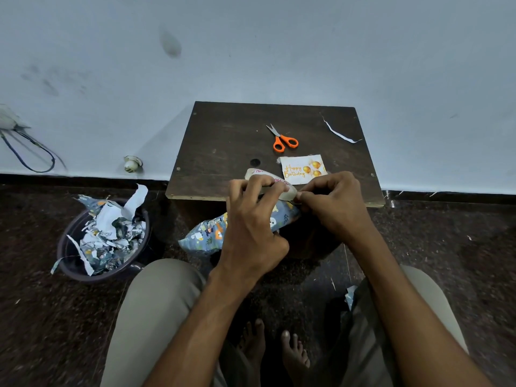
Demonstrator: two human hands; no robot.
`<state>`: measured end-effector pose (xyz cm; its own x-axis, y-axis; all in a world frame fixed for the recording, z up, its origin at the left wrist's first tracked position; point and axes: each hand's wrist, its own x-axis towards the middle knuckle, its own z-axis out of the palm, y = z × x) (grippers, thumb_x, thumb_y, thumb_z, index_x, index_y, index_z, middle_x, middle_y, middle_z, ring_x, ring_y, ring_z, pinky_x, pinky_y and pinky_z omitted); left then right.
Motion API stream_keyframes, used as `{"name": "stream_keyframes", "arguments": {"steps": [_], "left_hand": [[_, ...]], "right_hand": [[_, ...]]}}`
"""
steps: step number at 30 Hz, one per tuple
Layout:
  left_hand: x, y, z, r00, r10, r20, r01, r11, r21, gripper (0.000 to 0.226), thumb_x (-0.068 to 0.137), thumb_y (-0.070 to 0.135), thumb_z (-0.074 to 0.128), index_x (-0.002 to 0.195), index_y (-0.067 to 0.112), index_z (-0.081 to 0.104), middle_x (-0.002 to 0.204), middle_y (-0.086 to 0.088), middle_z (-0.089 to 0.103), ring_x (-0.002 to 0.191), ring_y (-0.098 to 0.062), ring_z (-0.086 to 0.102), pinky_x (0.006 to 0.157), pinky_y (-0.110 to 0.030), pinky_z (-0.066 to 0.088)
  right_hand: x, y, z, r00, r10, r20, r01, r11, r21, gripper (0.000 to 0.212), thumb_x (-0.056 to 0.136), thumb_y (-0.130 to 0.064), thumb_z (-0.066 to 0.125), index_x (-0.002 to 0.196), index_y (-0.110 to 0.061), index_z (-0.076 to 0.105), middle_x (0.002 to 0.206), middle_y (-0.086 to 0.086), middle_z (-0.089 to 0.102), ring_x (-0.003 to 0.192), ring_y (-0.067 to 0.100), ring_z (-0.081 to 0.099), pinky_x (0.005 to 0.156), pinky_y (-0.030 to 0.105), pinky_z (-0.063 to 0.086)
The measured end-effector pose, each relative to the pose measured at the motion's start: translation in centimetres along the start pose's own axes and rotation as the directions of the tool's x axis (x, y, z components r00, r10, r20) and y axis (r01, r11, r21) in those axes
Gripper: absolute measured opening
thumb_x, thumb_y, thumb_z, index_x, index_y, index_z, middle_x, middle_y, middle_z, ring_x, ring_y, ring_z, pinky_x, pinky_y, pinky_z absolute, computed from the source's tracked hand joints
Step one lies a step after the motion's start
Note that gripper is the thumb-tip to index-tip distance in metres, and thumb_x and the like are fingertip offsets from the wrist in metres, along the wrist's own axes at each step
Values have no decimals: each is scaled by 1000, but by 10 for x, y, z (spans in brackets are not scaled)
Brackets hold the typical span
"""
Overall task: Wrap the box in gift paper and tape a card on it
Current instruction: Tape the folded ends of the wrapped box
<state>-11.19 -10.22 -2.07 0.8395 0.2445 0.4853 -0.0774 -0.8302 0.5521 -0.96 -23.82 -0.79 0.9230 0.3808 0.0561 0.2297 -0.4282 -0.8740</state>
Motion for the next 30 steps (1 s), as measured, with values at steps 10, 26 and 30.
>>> {"name": "stream_keyframes", "arguments": {"steps": [10,26,30], "left_hand": [[7,-20,-6,952,-266,149,305,836,-457,74,35,7,80,107,24,72,110,6,62,102,-26,58,82,-37,56],[16,-38,-23,767,-230,599,642,260,-722,83,46,-16,65,125,9,65,114,-27,69,93,-39,69,68,-42,61],[17,-43,-26,718,-194,669,695,131,-707,72,47,-14,58,114,10,72,101,-22,72,87,-39,69,68,-39,59]], "right_hand": [[2,7,-4,993,-117,-34,122,950,289,7,79,-11,70,84,-15,72,82,6,70,65,14,56,58,31,47],[-8,-7,10,967,-225,118,142,864,483,9,84,5,76,90,-2,74,76,4,71,56,2,61,53,12,45],[-10,-12,7,958,-256,128,168,865,472,13,84,6,75,88,-6,75,76,1,73,50,1,60,48,12,43]]}}
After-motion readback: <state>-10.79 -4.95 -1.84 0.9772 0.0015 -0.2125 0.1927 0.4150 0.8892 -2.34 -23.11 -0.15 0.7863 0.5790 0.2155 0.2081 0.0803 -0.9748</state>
